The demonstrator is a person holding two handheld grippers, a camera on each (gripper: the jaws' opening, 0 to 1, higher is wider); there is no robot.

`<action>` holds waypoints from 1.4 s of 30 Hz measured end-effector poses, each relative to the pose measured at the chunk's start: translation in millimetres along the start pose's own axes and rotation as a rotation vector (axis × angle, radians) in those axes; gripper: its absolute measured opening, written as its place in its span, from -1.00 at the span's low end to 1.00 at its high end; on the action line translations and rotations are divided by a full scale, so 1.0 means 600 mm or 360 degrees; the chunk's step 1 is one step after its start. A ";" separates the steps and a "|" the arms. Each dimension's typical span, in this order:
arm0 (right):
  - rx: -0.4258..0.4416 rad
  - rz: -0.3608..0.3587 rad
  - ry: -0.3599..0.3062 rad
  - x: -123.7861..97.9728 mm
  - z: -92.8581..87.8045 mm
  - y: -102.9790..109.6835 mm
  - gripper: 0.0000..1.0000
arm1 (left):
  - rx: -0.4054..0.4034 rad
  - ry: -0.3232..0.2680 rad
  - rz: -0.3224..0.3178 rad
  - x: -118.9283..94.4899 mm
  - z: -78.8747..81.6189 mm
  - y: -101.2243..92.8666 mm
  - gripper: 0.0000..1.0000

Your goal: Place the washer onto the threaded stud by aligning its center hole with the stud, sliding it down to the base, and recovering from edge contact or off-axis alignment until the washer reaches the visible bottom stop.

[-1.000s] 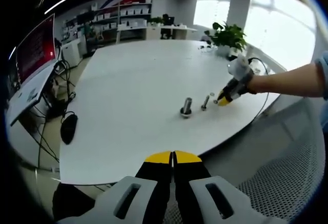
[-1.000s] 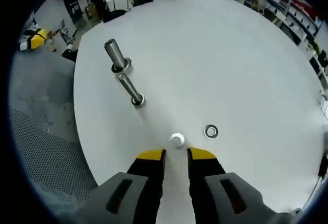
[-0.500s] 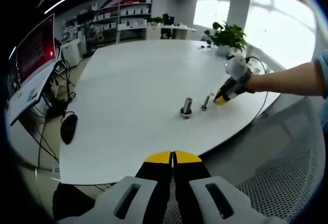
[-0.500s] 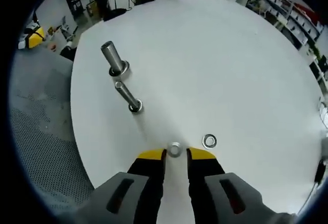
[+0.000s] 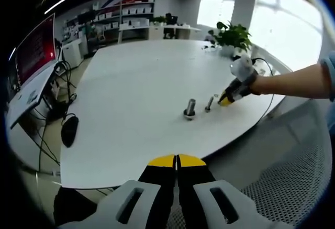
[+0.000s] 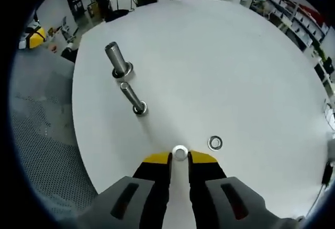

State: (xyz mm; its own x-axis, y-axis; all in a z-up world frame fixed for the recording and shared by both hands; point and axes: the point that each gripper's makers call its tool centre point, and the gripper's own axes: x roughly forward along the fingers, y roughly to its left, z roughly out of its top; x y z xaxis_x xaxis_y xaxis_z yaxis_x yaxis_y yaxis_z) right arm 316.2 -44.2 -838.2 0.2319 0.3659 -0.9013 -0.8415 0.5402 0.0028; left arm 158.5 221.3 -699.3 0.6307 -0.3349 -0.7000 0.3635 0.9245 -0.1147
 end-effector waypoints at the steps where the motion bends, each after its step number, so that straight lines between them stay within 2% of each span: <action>1: -0.0006 -0.0004 0.0001 -0.001 0.001 -0.001 -0.72 | 0.0000 -0.0001 0.0000 0.000 0.000 0.000 -1.00; 4: -0.0021 0.0002 -0.0006 -0.010 0.007 0.003 -0.72 | -0.0001 -0.0002 0.0000 0.000 0.000 0.000 -1.00; 18: 0.0010 0.0062 -0.0161 -0.049 0.059 0.033 -0.72 | -0.0001 -0.0018 0.0002 0.000 0.003 0.001 -1.00; 23: 0.0014 0.0086 -0.0248 -0.066 0.088 0.043 -0.72 | -0.0002 -0.0019 0.0004 0.000 0.003 0.001 -1.00; 31: -0.0018 0.0133 -0.0320 -0.077 0.118 0.065 -0.72 | -0.0003 -0.0019 0.0006 -0.001 0.003 0.001 -1.00; 42: -0.0074 0.0164 -0.0306 -0.066 0.130 0.079 -0.72 | -0.0008 -0.0021 0.0011 -0.001 0.003 0.002 -1.00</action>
State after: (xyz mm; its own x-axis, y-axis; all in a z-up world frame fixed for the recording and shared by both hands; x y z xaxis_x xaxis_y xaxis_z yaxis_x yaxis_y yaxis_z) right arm 305.0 25.8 -768.4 0.2284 0.5578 -0.7979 -0.8862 0.4584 0.0668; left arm 159.5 222.3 -697.9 0.6421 -0.3311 -0.6915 0.3560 0.9276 -0.1136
